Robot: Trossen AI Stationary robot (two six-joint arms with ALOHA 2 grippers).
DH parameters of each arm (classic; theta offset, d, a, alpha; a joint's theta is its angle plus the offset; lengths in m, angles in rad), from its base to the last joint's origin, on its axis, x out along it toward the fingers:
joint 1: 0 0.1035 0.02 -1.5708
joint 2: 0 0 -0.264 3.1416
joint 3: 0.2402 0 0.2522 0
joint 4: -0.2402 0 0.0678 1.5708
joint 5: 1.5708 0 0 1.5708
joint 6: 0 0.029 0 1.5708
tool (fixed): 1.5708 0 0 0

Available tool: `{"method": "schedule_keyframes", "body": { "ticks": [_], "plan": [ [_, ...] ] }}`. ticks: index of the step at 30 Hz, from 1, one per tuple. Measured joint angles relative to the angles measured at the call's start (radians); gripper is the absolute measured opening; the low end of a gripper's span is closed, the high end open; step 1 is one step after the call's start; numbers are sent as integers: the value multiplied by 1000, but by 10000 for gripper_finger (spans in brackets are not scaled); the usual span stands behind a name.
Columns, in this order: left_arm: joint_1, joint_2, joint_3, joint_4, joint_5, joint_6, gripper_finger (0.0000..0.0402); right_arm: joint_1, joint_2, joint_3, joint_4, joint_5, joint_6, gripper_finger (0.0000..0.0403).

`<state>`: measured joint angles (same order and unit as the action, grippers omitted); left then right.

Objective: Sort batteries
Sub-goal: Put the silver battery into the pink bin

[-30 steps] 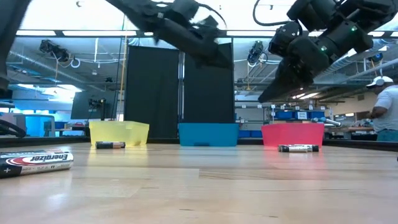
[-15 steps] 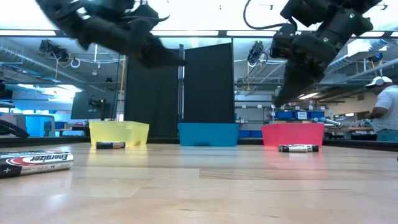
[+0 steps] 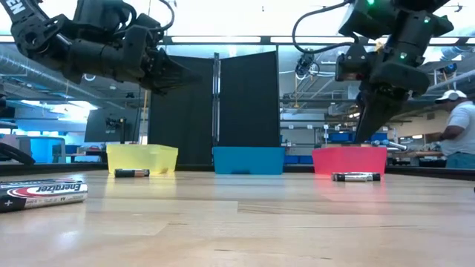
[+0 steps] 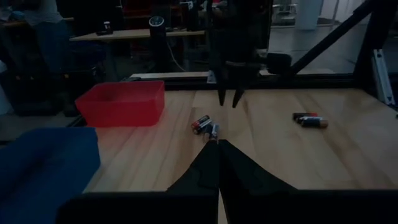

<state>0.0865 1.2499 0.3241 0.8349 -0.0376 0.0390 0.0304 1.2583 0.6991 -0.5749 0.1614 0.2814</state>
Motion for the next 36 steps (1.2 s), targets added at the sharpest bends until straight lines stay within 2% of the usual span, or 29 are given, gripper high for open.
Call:
{"method": "schedule_keyframes", "body": {
  "ticks": [4,14,18,26,36],
  "plan": [
    [0,0,0,3,-1,10,7,-9,29,0,6,-1,-23,127],
    [1,0,0,8,-21,36,8,-29,276,163,-108,-4,-127,143],
    [1,0,0,7,-21,39,8,-42,343,187,-140,10,-152,147],
    [1,0,0,8,-25,60,8,-59,376,188,-134,31,-162,144],
    [0,1,0,8,-26,59,8,-57,376,188,-130,-24,-151,128]
  ]
}}
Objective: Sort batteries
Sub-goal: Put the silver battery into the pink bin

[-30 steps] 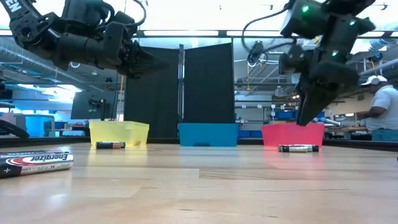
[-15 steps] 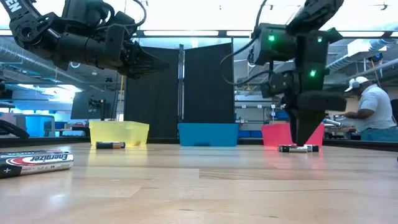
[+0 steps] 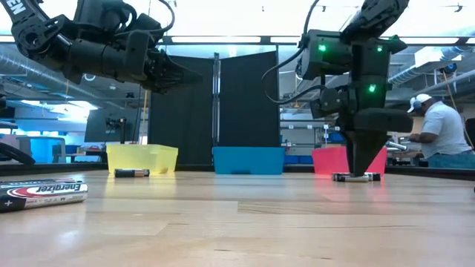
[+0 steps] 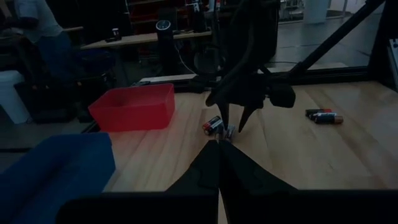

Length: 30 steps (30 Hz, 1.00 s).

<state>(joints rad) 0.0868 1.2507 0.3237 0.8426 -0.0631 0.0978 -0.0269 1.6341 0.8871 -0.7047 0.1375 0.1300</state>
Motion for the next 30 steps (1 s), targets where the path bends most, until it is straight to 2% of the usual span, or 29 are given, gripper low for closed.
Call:
{"method": "schedule_keyframes", "body": {
  "ticks": [19,30],
  "plan": [
    [-4,0,0,-4,0,-5,8,52,0,-1,40,-21,80,115],
    [-4,0,0,-19,22,-58,8,51,0,-60,118,-24,151,109]
  ]
}}
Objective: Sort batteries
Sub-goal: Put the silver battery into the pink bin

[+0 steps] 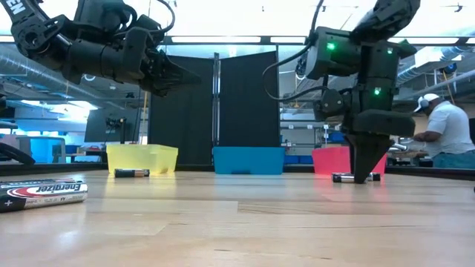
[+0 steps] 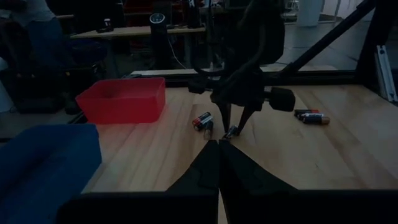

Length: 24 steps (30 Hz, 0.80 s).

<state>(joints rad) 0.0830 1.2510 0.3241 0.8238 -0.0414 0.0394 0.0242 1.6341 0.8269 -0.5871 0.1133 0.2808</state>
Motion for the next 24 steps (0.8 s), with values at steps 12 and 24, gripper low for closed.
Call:
{"method": "schedule_keyframes", "body": {
  "ticks": [12,24],
  "plan": [
    [2,0,0,-5,-18,5,8,1,1,23,-11,-53,28,57],
    [2,0,0,-6,-18,8,8,-103,-69,315,-252,-35,66,57]
  ]
}}
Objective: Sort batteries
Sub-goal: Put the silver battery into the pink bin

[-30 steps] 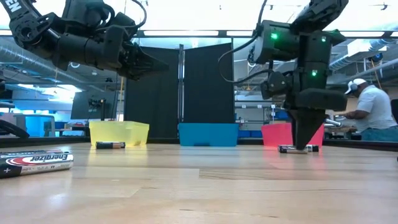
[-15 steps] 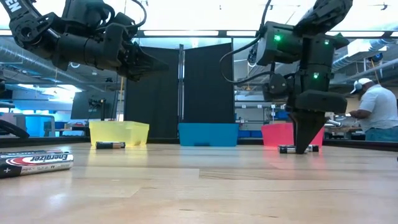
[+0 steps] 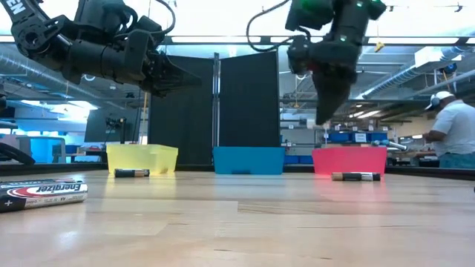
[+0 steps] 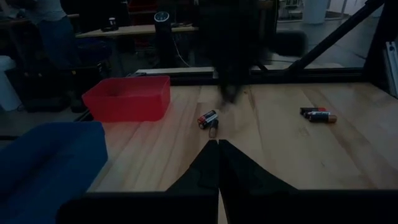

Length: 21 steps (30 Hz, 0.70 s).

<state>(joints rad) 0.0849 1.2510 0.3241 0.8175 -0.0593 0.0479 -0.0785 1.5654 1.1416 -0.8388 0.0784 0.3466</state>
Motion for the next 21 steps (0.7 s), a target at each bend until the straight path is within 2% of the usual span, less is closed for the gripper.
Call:
{"method": "schedule_keyframes", "body": {
  "ticks": [3,7,14,21],
  "plan": [
    [0,0,0,-1,0,0,8,-105,-24,55,-110,69,36,57],
    [0,0,0,-1,0,15,8,-291,-55,64,-156,103,48,59],
    [0,0,0,-1,-1,46,8,-614,-9,52,-122,104,4,59],
    [0,0,0,-1,-1,45,8,-780,109,51,-22,20,-76,59]
  ]
}}
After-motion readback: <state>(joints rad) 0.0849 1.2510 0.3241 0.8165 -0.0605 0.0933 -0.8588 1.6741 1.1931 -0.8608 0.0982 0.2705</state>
